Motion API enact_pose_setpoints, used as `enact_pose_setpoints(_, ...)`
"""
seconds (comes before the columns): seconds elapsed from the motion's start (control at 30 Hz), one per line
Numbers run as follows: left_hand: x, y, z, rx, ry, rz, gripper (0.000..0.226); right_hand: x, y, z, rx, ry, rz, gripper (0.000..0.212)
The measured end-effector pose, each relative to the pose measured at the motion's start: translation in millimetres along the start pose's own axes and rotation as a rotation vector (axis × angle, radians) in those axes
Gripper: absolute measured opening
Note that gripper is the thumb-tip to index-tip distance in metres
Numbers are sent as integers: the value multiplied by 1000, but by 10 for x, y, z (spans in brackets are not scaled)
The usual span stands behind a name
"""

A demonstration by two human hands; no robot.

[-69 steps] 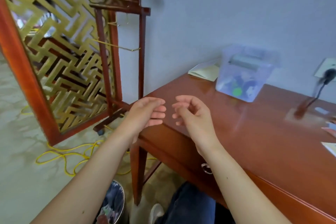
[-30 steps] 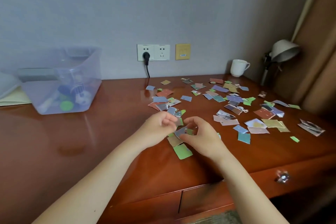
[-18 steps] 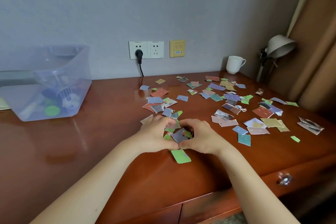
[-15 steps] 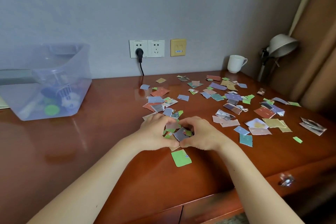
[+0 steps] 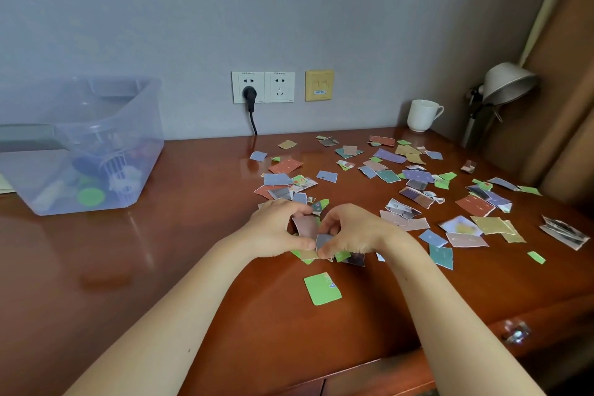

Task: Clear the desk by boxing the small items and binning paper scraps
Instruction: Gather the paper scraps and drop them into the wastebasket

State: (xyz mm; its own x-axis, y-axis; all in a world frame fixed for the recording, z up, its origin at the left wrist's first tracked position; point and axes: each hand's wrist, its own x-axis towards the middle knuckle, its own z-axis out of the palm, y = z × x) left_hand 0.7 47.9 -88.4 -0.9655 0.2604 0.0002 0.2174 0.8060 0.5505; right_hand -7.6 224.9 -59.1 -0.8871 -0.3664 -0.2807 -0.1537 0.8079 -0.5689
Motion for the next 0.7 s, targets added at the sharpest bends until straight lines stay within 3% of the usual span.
enact_pose_setpoints(0.33, -83, -41, 121, -263, 155, 23, 56, -30, 33, 98, 145, 90, -44, 38)
enact_pose_setpoints(0.5, -91, -63, 92, -420, 277, 65, 38, -19, 47, 181, 319, 312, -68, 28)
enact_pose_setpoints(0.7, -118, 1, -4, -626, 481, -65, 30, 66, -17, 183, 955, 365, -16, 12)
